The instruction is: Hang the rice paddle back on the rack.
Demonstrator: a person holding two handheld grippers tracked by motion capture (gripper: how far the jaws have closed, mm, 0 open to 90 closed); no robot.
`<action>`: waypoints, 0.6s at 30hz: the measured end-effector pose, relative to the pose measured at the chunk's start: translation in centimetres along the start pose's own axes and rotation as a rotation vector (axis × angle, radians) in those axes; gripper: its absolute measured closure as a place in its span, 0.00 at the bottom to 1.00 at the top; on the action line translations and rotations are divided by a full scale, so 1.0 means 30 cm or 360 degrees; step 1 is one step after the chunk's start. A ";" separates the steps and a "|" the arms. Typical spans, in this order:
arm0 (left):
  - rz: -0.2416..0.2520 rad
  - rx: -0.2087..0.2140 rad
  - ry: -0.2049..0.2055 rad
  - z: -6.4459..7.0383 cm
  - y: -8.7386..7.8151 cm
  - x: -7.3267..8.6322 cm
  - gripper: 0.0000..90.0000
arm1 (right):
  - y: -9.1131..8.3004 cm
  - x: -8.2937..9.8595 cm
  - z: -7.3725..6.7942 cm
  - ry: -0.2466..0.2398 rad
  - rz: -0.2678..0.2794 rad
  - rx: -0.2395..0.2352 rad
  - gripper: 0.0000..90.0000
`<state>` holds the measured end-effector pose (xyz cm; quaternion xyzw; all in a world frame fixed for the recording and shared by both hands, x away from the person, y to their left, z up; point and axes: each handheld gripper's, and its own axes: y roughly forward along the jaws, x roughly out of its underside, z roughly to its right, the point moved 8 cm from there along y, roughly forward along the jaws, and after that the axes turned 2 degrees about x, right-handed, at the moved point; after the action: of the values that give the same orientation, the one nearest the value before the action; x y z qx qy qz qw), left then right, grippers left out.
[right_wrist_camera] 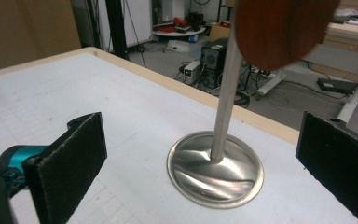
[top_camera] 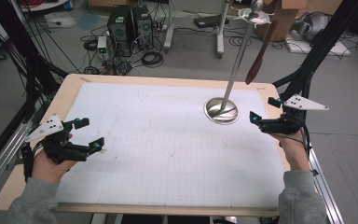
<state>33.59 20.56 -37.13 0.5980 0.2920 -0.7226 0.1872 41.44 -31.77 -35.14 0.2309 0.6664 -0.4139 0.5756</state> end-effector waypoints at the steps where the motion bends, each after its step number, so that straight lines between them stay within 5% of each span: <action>1: -0.0004 0.0002 0.0002 -0.003 0.003 0.002 0.02 | 0.000 0.000 0.000 0.0000 0.0000 0.0000 0.01; 11: -0.0057 -0.0028 0.0047 0.001 0.034 0.015 0.02 | -0.021 0.095 -0.009 0.0056 -0.0012 0.0012 0.01; 18: -0.0044 0.0001 0.0027 0.005 0.039 0.015 0.02 | -0.022 0.135 -0.067 0.0063 -0.0033 -0.0038 0.01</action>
<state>34.11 19.61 -37.78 0.5999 0.3017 -0.7202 0.1745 38.84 -31.16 -38.85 0.2251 0.6849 -0.4073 0.5607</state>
